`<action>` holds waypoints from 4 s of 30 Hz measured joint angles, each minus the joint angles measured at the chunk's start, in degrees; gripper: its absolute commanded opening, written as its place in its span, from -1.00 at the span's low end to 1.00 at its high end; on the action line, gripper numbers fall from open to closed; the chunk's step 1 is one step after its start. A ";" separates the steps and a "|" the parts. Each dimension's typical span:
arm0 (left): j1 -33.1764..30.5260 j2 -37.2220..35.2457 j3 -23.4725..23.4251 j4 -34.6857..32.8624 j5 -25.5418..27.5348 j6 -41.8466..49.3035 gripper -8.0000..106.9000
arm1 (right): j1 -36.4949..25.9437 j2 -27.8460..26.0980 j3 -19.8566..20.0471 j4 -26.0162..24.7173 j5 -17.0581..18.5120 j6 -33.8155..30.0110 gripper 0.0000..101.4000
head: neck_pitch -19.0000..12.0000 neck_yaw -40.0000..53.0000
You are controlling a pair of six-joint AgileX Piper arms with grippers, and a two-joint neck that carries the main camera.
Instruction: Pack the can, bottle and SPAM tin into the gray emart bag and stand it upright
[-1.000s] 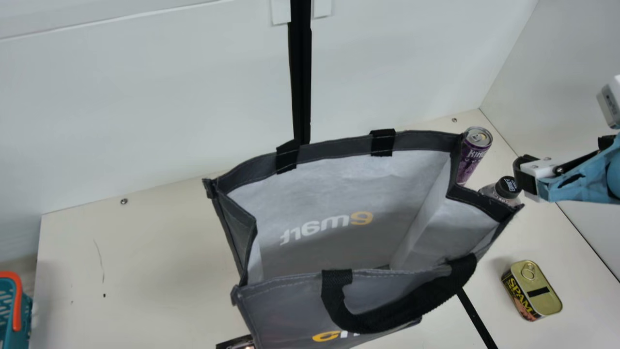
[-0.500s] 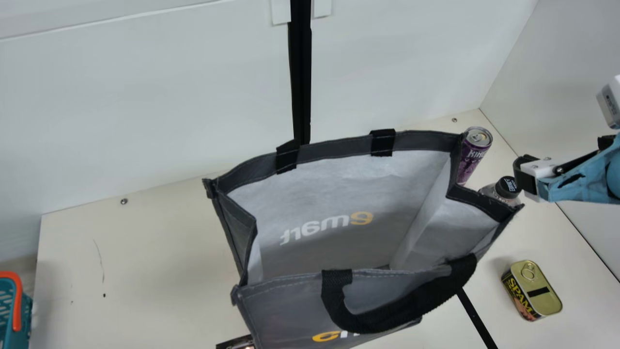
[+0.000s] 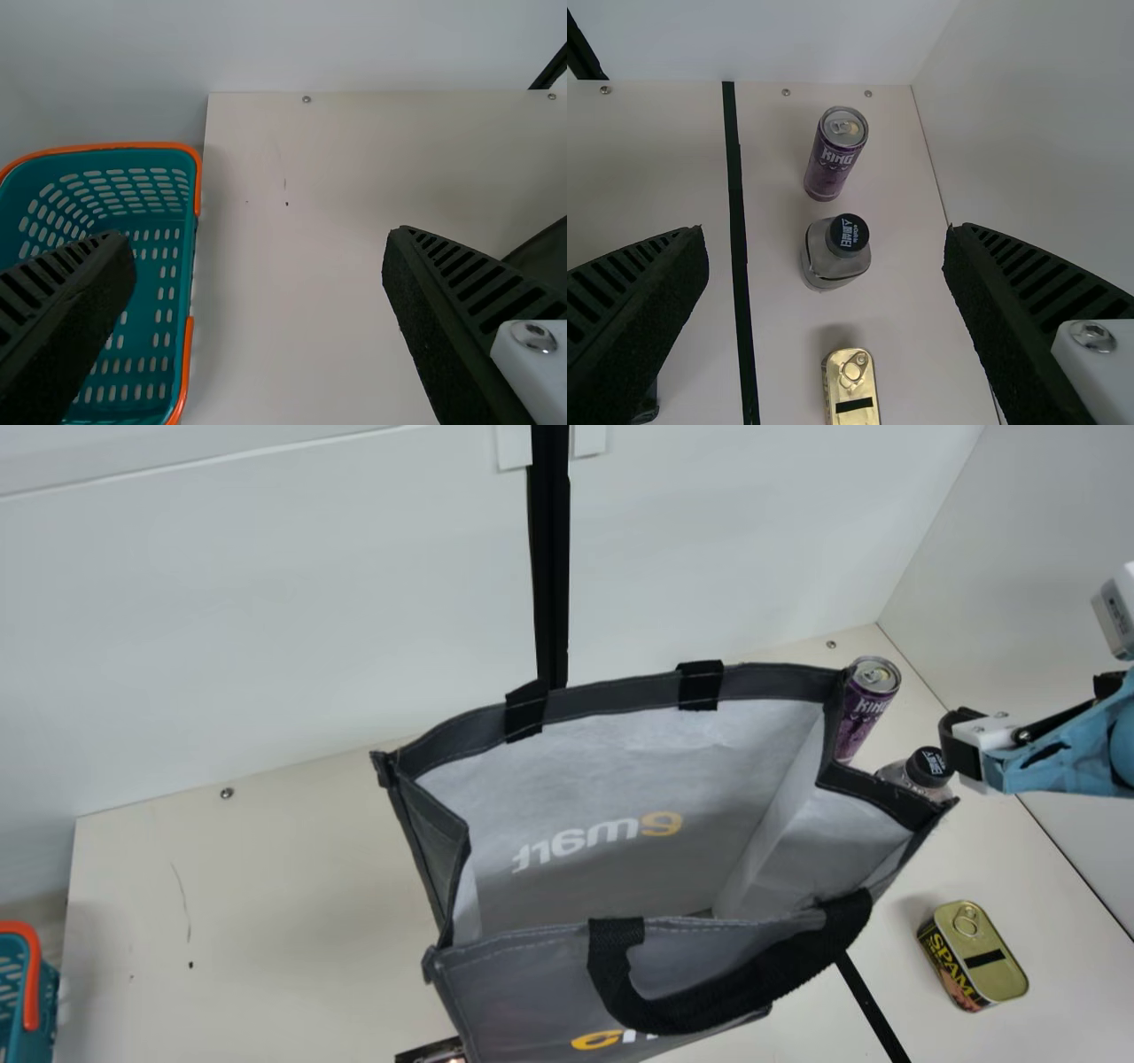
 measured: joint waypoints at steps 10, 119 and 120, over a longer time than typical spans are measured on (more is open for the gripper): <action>-2.37 4.24 -3.01 -3.17 -2.07 3.11 0.71 | 0.00 0.00 0.00 0.00 0.00 0.00 0.87 | 0.00 0.00; -43.11 48.23 -61.93 -9.37 -1.94 16.69 0.71 | 0.00 0.00 0.00 0.11 0.00 0.00 0.87 | 0.00 0.09; -43.26 48.51 -62.09 -9.70 -2.06 17.00 0.71 | 0.00 0.00 0.00 0.11 0.00 0.00 0.87 | 0.00 0.09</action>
